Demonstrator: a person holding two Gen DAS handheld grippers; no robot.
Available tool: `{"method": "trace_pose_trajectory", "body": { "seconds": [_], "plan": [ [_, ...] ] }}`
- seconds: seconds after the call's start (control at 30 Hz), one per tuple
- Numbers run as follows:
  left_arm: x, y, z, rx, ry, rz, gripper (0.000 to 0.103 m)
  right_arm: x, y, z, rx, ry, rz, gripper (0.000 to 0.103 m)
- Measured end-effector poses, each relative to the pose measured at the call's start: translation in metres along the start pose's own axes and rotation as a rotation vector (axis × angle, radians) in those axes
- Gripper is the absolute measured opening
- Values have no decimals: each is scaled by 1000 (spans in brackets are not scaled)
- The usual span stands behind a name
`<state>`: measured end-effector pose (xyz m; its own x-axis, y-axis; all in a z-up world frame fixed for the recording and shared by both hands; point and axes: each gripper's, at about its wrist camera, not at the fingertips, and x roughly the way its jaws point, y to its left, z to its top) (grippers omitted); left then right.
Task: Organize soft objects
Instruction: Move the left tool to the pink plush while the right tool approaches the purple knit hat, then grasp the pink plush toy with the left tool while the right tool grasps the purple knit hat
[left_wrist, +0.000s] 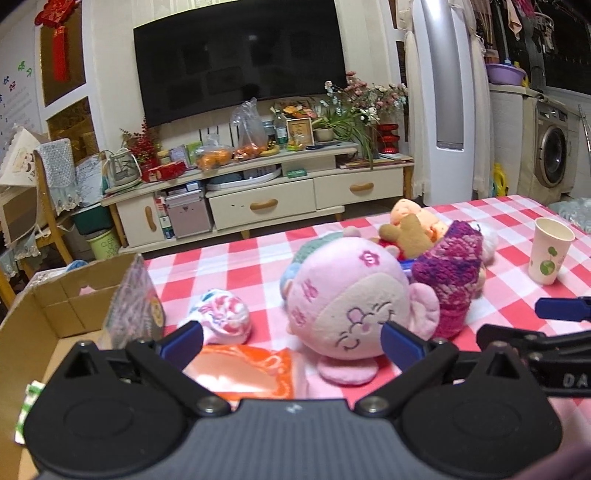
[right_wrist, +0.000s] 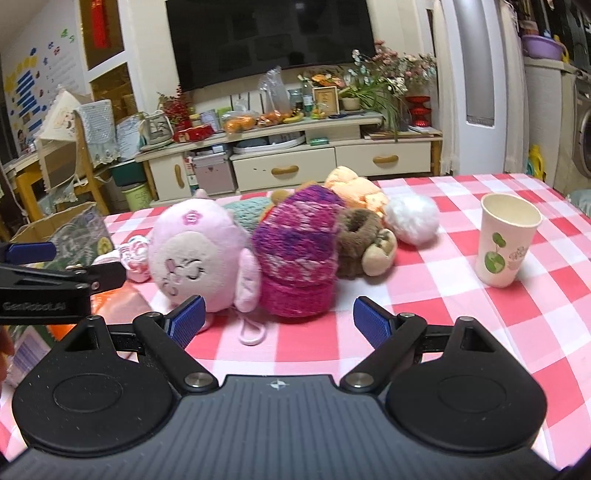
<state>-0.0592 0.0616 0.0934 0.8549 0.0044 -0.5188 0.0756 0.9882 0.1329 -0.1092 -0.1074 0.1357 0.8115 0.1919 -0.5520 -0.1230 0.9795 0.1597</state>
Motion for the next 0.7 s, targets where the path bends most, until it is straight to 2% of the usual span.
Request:
{"method": "trace_pose_trajectory", "body": {
  "seconds": [0.27, 0.53, 0.7],
  "plan": [
    [11, -15, 2, 10, 11, -55, 102, 21, -23, -5, 60, 10, 8, 103],
    [29, -14, 13, -22, 9, -88, 102, 49, -40, 3, 104, 6, 90, 103],
    [41, -9, 26, -86, -10, -131, 102, 66, -51, 13, 145, -6, 138, 103]
  ]
}}
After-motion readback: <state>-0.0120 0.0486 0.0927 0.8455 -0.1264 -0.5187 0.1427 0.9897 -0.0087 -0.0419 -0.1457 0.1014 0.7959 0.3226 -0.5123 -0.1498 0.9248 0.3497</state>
